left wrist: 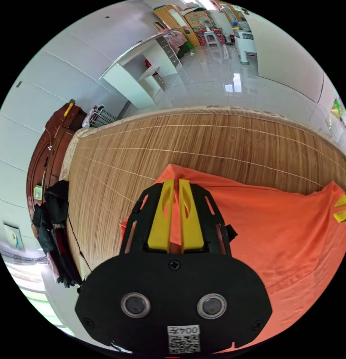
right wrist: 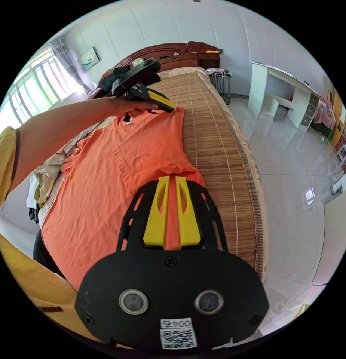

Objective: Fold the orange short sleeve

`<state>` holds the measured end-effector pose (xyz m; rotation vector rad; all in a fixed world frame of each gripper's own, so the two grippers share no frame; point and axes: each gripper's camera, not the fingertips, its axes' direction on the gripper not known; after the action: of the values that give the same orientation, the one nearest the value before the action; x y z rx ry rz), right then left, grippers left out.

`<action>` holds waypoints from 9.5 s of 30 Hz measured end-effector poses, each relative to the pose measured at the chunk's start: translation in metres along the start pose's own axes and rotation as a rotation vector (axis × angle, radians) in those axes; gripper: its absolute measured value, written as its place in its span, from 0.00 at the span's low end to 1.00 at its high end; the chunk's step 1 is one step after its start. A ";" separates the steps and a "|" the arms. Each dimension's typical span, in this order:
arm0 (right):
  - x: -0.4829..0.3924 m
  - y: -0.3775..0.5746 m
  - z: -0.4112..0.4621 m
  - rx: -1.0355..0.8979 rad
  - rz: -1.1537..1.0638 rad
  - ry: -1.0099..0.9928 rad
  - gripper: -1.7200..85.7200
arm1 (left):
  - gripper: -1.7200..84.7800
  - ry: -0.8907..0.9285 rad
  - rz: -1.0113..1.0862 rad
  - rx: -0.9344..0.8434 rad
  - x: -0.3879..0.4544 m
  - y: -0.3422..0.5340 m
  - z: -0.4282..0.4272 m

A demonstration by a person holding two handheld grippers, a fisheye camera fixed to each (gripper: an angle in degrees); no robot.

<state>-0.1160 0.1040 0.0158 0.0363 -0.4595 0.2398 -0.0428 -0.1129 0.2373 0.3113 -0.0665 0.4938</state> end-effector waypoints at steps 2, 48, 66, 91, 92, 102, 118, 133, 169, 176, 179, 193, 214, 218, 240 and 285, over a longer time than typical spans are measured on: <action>0.002 -0.004 0.004 -0.047 0.027 0.015 0.09 | 0.05 -0.063 0.023 0.009 0.012 -0.006 -0.005; -0.139 -0.052 -0.201 0.073 -0.224 0.164 0.01 | 0.03 0.008 0.059 -0.165 0.219 0.176 -0.452; -0.341 0.082 -0.256 -0.087 -0.732 0.668 0.01 | 0.02 0.020 -0.232 -0.159 0.191 0.207 -0.486; -0.246 -0.041 -0.427 0.018 -0.557 0.061 0.12 | 0.05 -0.324 -0.823 -0.158 -0.069 0.372 -0.514; -0.252 -0.057 -0.425 0.019 -0.569 0.026 0.13 | 0.06 -0.306 -0.846 -0.180 -0.084 0.382 -0.503; -0.335 -0.232 -0.335 -0.050 -0.729 -0.125 0.14 | 0.11 -0.218 -0.960 -0.190 -0.173 0.467 -0.409; -0.458 -0.383 -0.208 -0.362 -0.959 -0.129 0.09 | 0.11 -0.072 -1.003 -0.038 -0.181 0.522 -0.402; -0.472 -0.431 -0.277 -0.273 -1.083 -0.115 0.10 | 0.11 -0.069 -0.996 -0.039 -0.161 0.527 -0.393; -0.695 -0.482 -0.297 -0.624 -1.844 0.066 0.08 | 0.10 -0.037 -0.998 -0.037 -0.120 0.525 -0.377; -0.707 -0.492 -0.302 -0.758 -1.779 -0.071 0.05 | 0.11 -0.012 -1.047 -0.011 -0.121 0.539 -0.376; -0.694 -0.497 -0.292 -0.724 -1.654 -0.118 0.08 | 0.11 -0.030 -1.020 -0.020 -0.115 0.533 -0.374; -0.567 -0.494 -0.319 -0.376 -1.124 -0.161 0.09 | 0.10 -0.110 -0.918 -0.139 -0.094 0.498 -0.351; -0.607 -0.451 -0.161 -0.486 -0.832 0.016 0.04 | 0.08 -0.085 -0.899 -0.127 -0.094 0.518 -0.338; -0.549 -0.455 -0.189 -0.367 -0.722 -0.142 0.04 | 0.09 -0.084 -0.903 -0.129 -0.097 0.525 -0.335; -0.079 -0.264 -0.180 -0.020 -0.016 -0.382 0.10 | 0.07 -0.144 -0.768 -0.166 -0.080 0.515 -0.320; -0.156 -0.216 -0.078 -0.079 -0.499 -0.509 0.01 | 0.04 -0.306 -0.120 -0.053 0.028 0.394 -0.346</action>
<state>-0.1665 -0.1337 -0.1190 0.1343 -0.9463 -0.2887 -0.2102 0.3361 0.0216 0.3346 -0.3560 0.3215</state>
